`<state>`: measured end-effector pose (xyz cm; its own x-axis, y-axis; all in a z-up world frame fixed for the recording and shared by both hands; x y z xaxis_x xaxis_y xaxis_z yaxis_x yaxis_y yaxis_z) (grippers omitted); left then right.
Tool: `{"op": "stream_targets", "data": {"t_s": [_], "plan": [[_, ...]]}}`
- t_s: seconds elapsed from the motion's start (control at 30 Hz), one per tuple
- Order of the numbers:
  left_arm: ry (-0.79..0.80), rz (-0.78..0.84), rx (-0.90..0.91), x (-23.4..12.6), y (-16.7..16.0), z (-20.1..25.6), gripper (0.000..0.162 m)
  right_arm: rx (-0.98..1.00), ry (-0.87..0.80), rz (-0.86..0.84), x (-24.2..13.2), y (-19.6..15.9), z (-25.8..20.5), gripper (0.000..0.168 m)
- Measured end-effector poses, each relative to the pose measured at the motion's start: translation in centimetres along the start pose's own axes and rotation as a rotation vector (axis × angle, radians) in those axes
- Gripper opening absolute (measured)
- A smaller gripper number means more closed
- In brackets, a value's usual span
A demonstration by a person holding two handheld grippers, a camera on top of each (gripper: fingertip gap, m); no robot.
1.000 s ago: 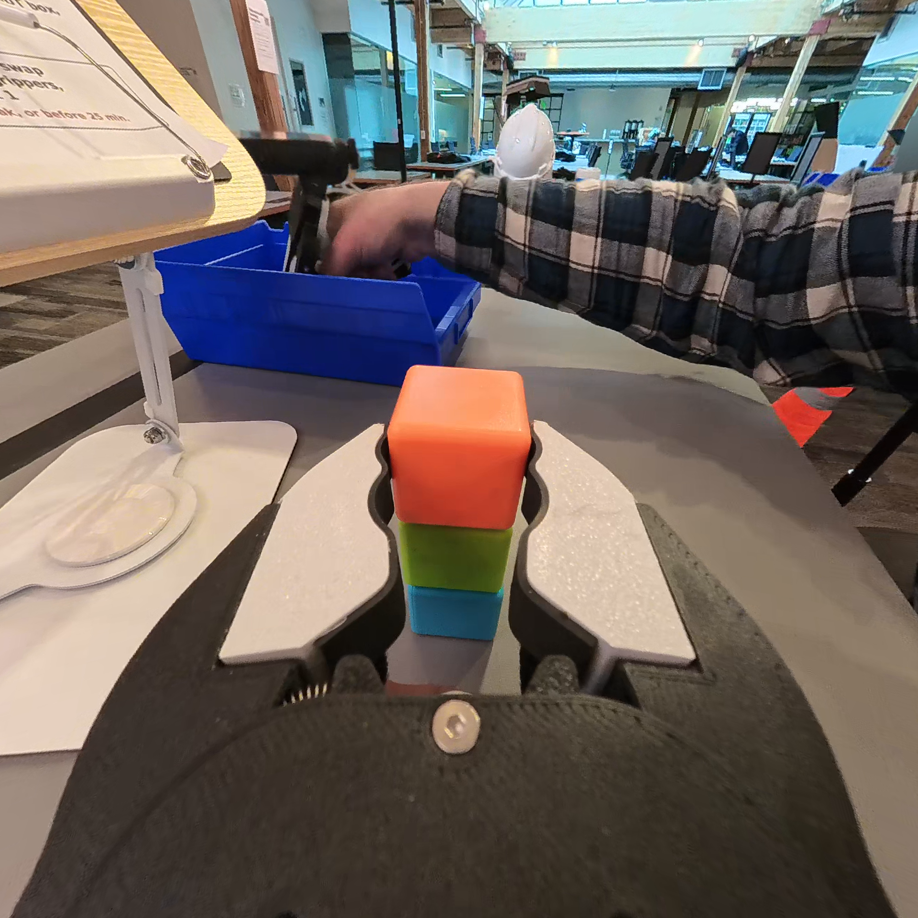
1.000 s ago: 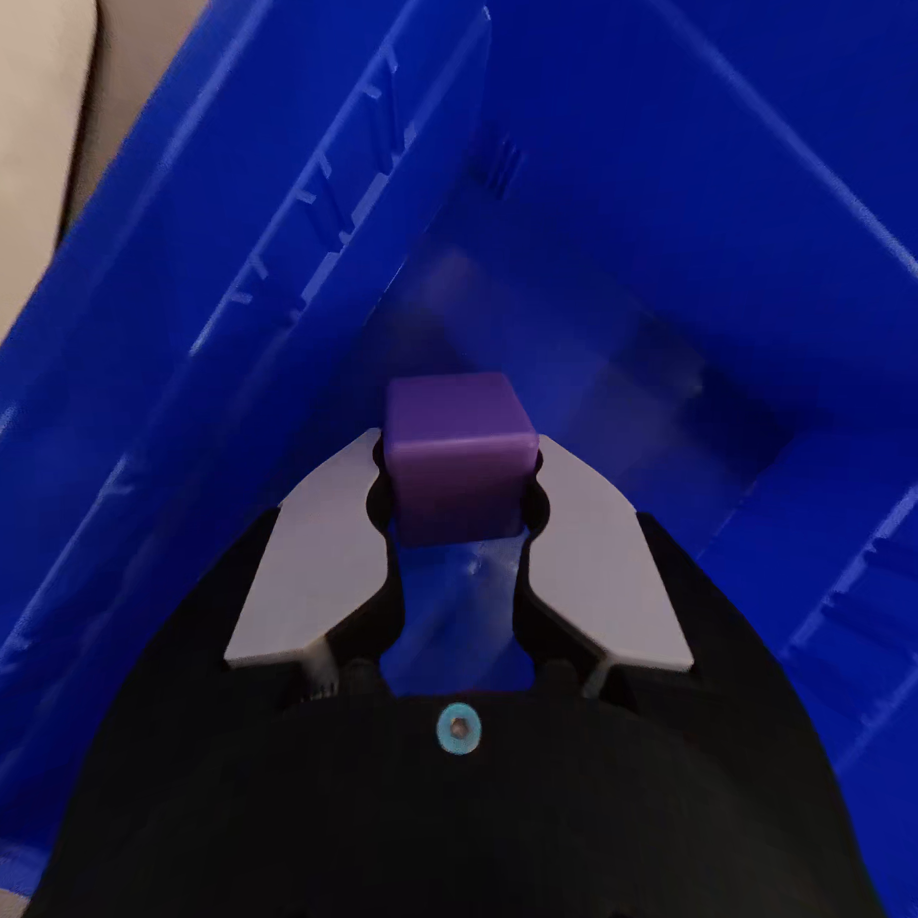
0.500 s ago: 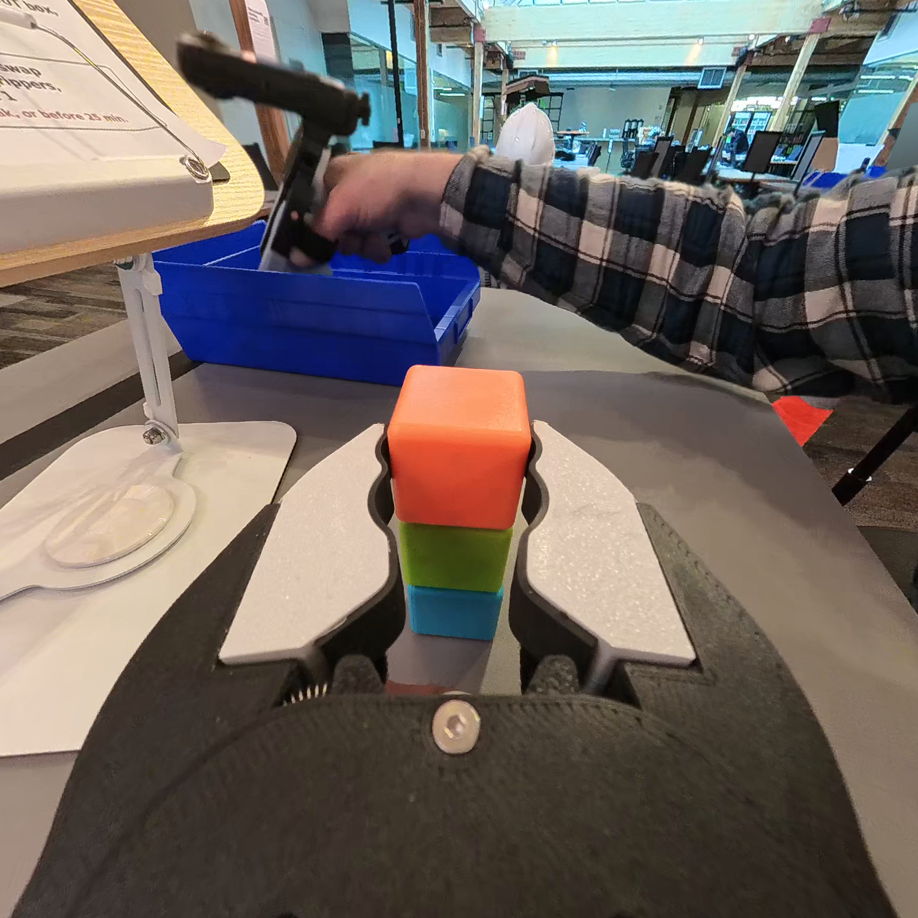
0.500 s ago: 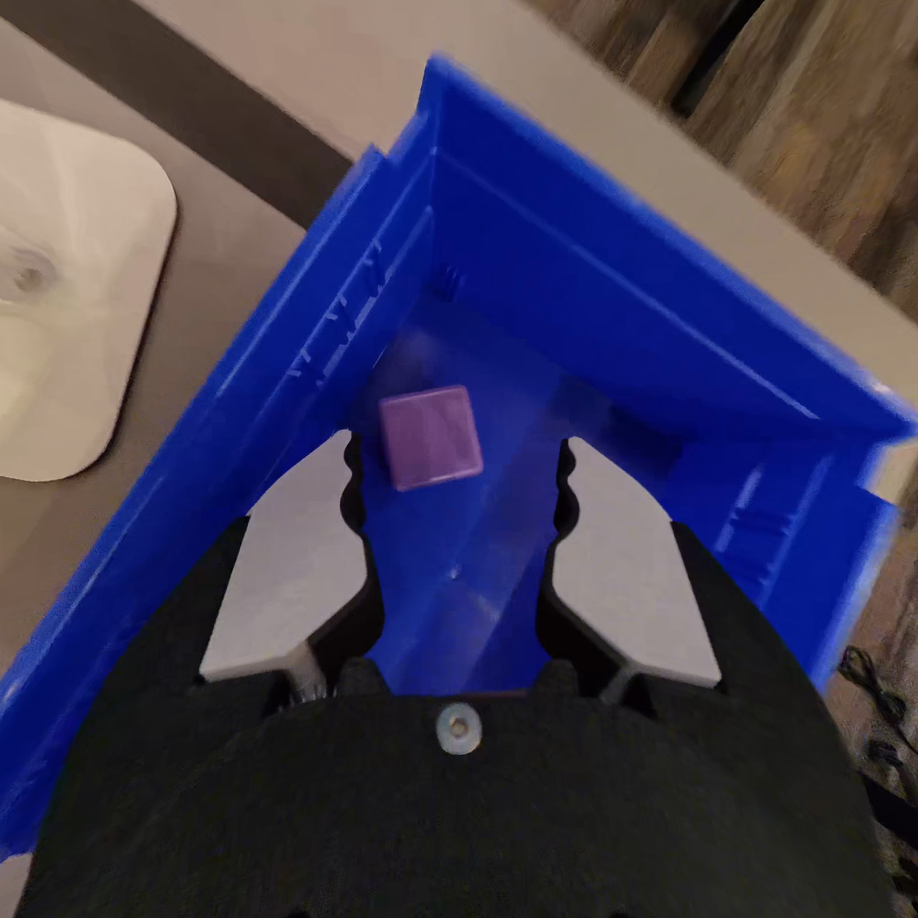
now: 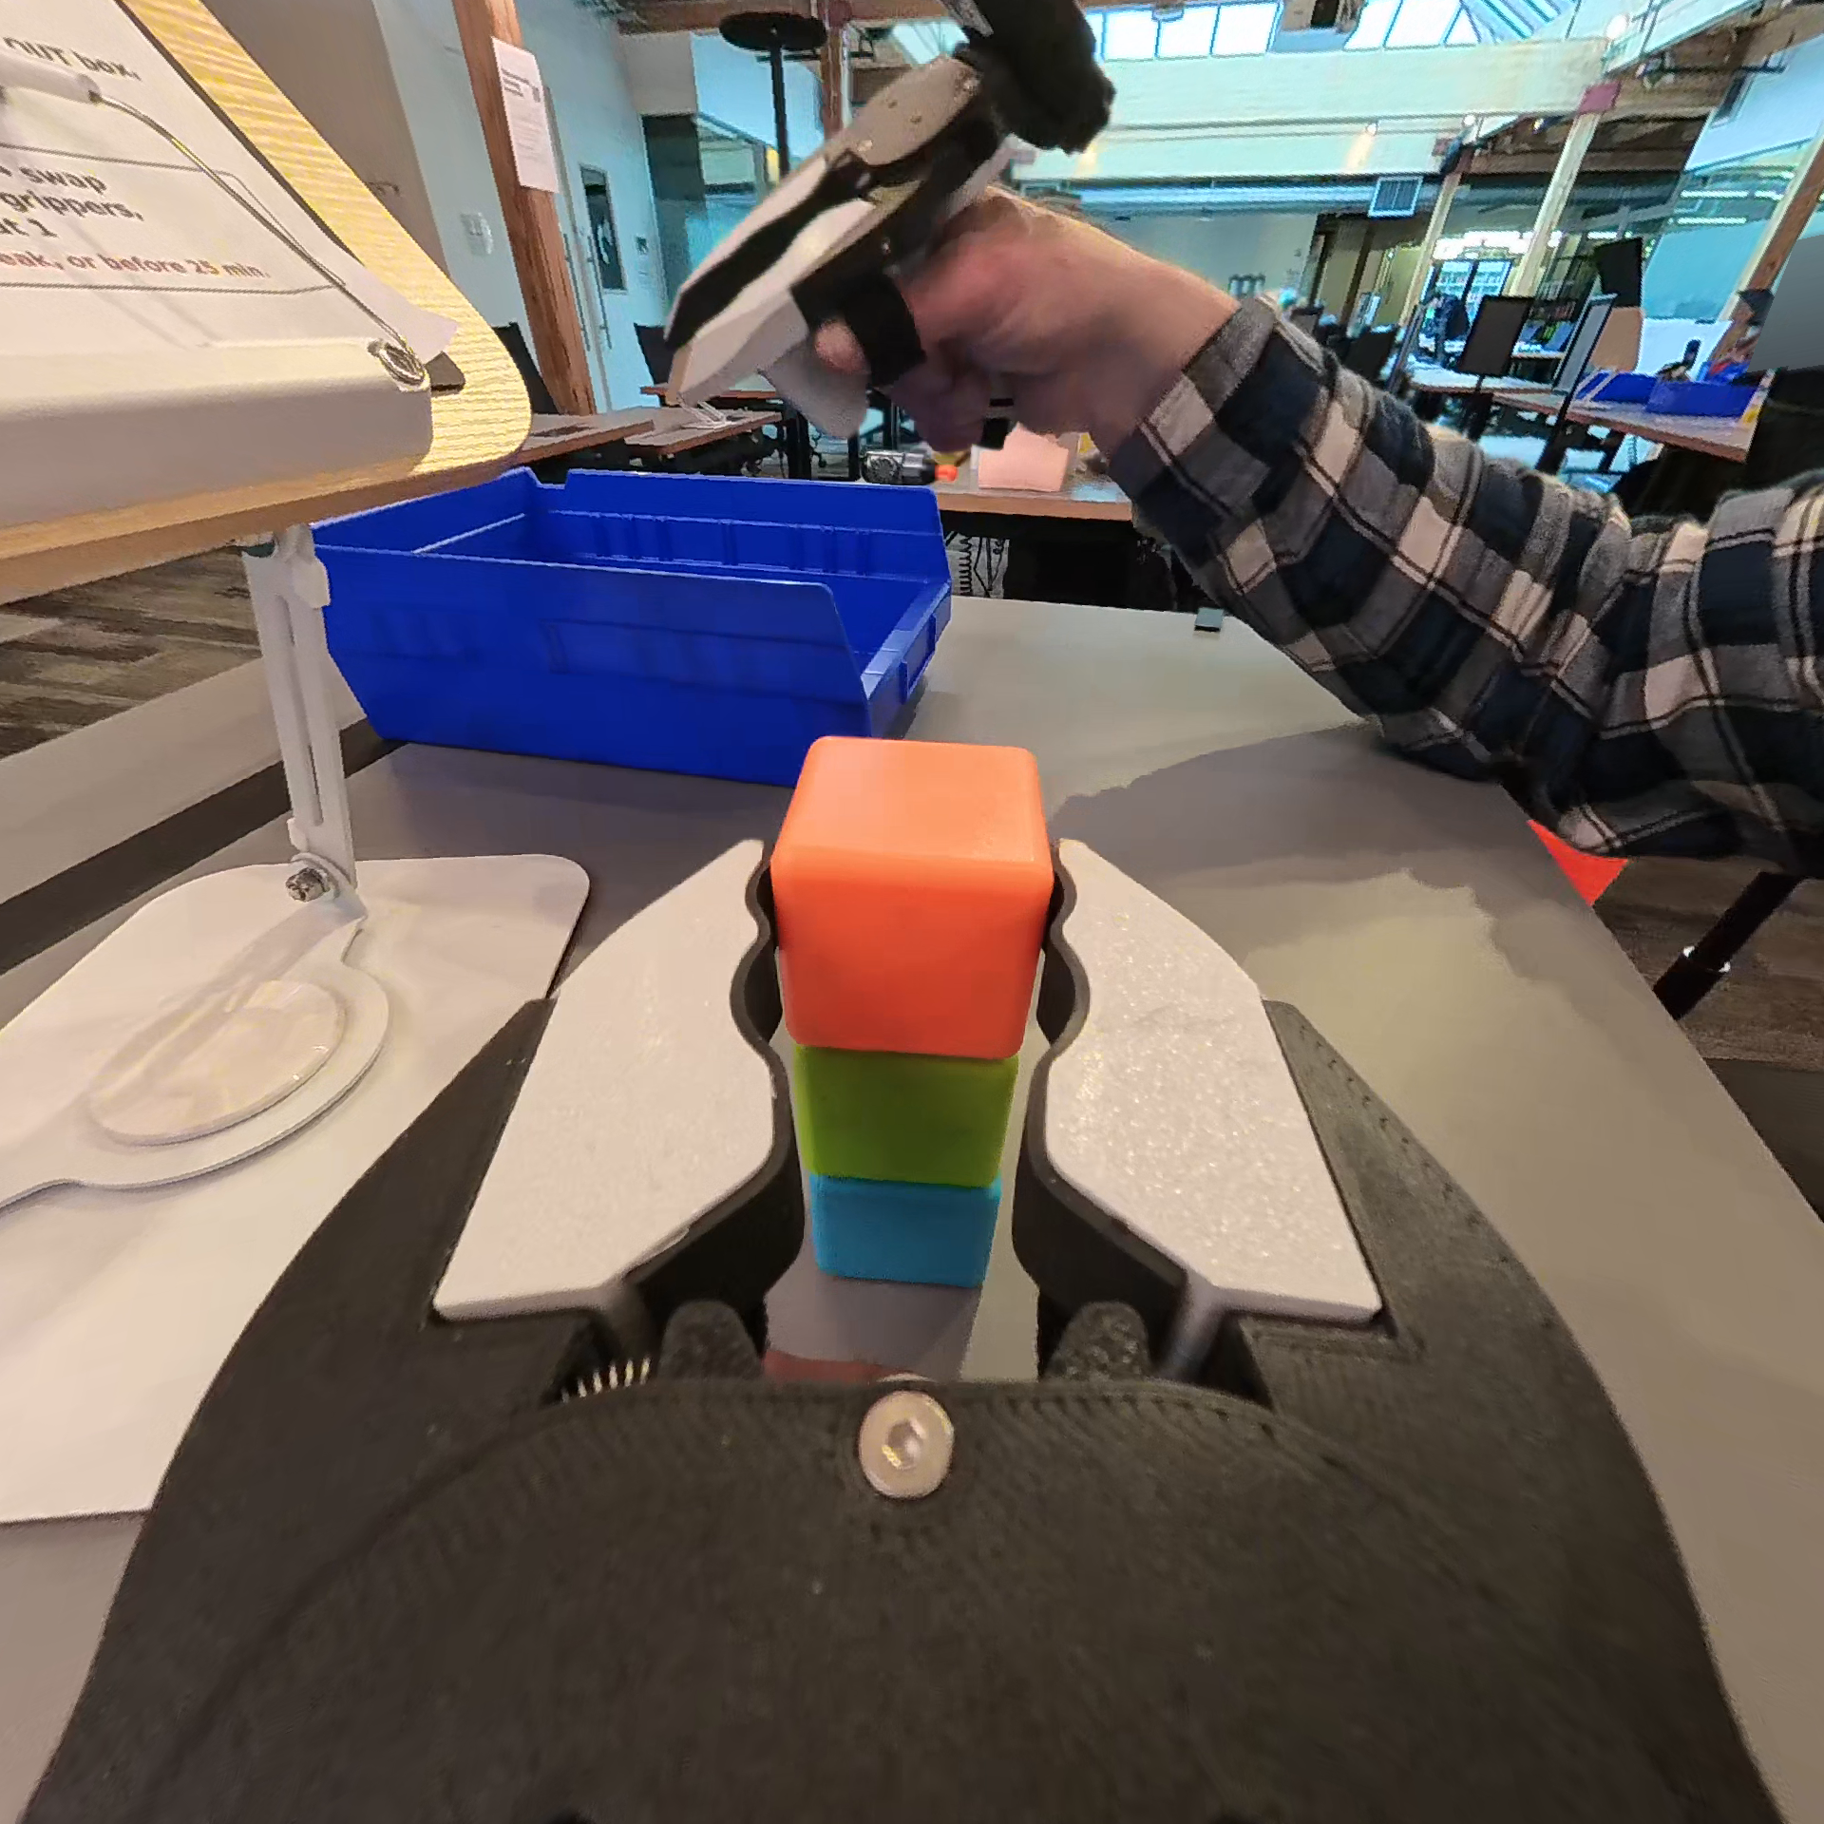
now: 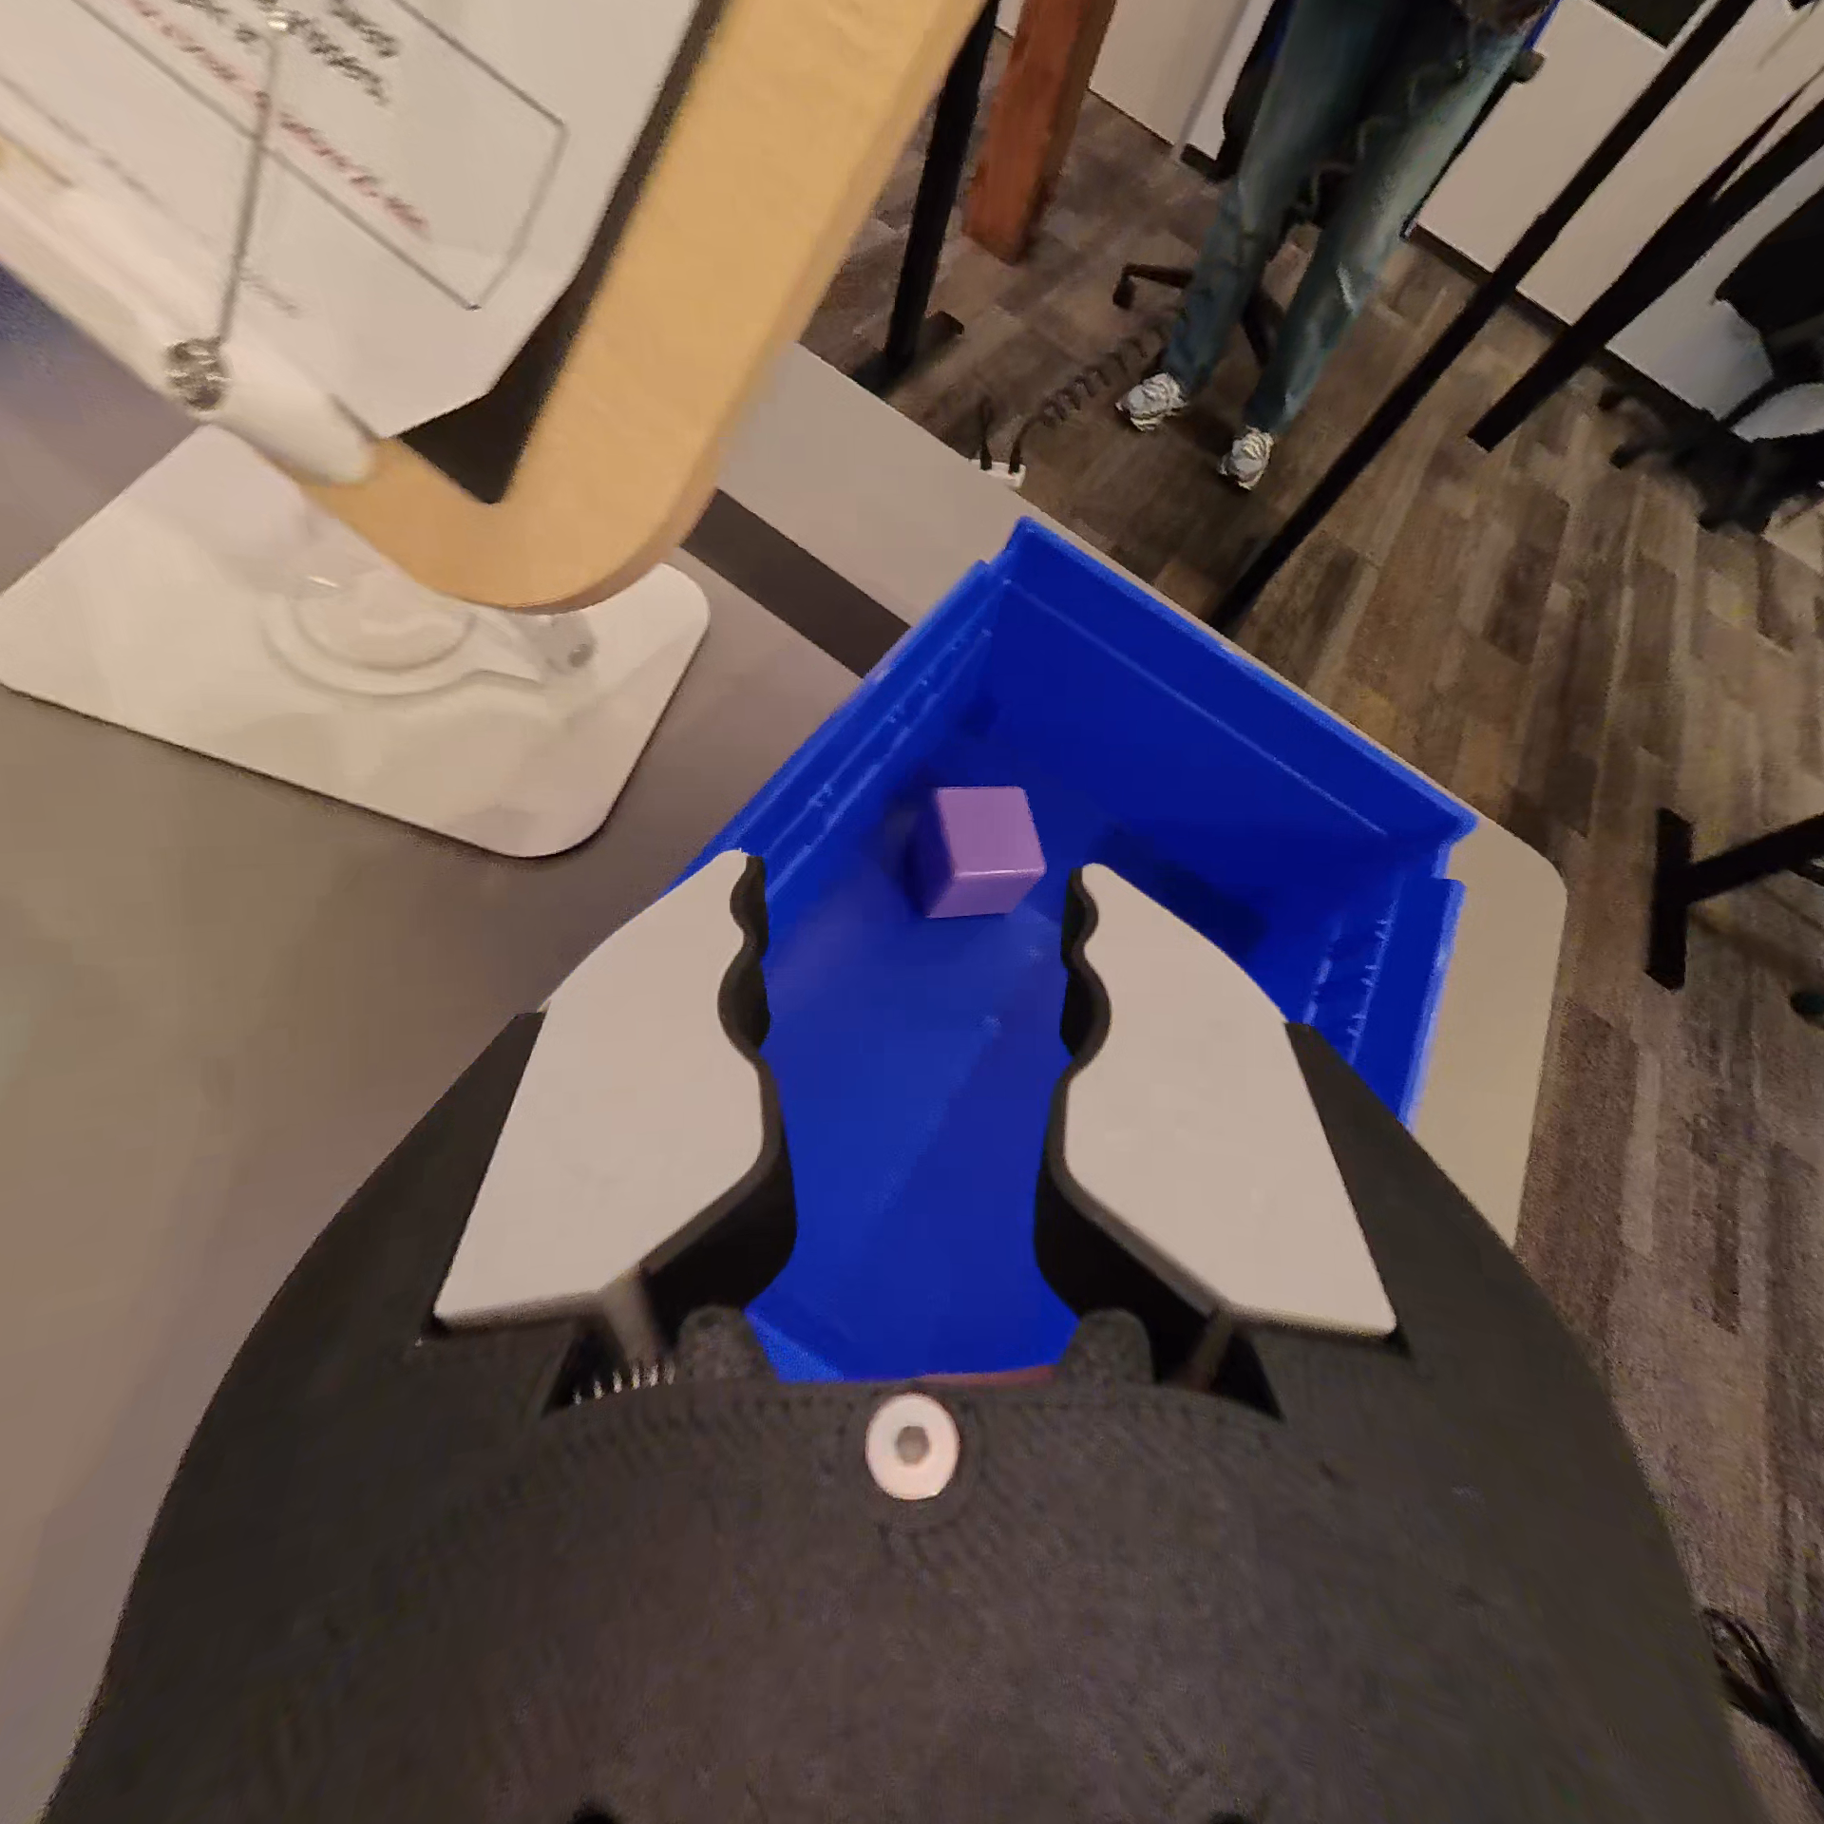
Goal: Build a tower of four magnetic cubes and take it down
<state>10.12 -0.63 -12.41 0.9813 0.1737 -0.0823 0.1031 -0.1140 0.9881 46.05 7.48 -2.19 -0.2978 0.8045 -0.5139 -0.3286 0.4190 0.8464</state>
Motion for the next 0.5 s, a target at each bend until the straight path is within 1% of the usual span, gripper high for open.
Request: {"op": "stream_targets", "data": {"t_s": [0.1, 0.2, 0.33, 0.37, 0.43, 0.5], "plan": [[-0.003, 0.022, 0.0, -0.1, 0.2, 0.0, 0.05, -0.015, 0.026, 0.037, -0.5, -0.3, -1.2, 0.058], [0.0, 0.041, 0.007, -0.4, 0.6, 0.0, 0.059, -0.03, 0.029, 0.073, -1.3, -0.3, -2.0, 0.059], [0.011, 0.03, 0.013, -0.8, 0.8, 0.0, 0.066, -0.055, 0.025, 0.127, -2.6, 0.0, -2.9, 0.058], [0.011, 0.008, 0.021, -0.9, 0.7, 0.1, 0.067, -0.062, 0.032, 0.14, -2.9, 0.1, -3.2, 0.057], [0.026, -0.049, 0.022, -1.0, 0.3, 0.3, 0.074, -0.076, 0.046, 0.154, -3.2, 0.2, -3.7, 0.057], [0.047, -0.1, 0.019, -1.2, -0.3, 0.4, 0.075, -0.088, 0.058, 0.161, -3.4, 0.2, -4.2, 0.057]]}}
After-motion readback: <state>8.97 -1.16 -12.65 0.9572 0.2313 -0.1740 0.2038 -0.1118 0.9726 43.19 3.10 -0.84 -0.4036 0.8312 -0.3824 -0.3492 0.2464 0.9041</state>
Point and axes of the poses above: each gripper's, where its closed fingertips meet, x out along the fingers, y out of its top, z = x × y across the jaws, the point moved 10 cm from there along -x, back along the fingers, and after that the axes turned 8 degrees about x, right-handed, at the moved point
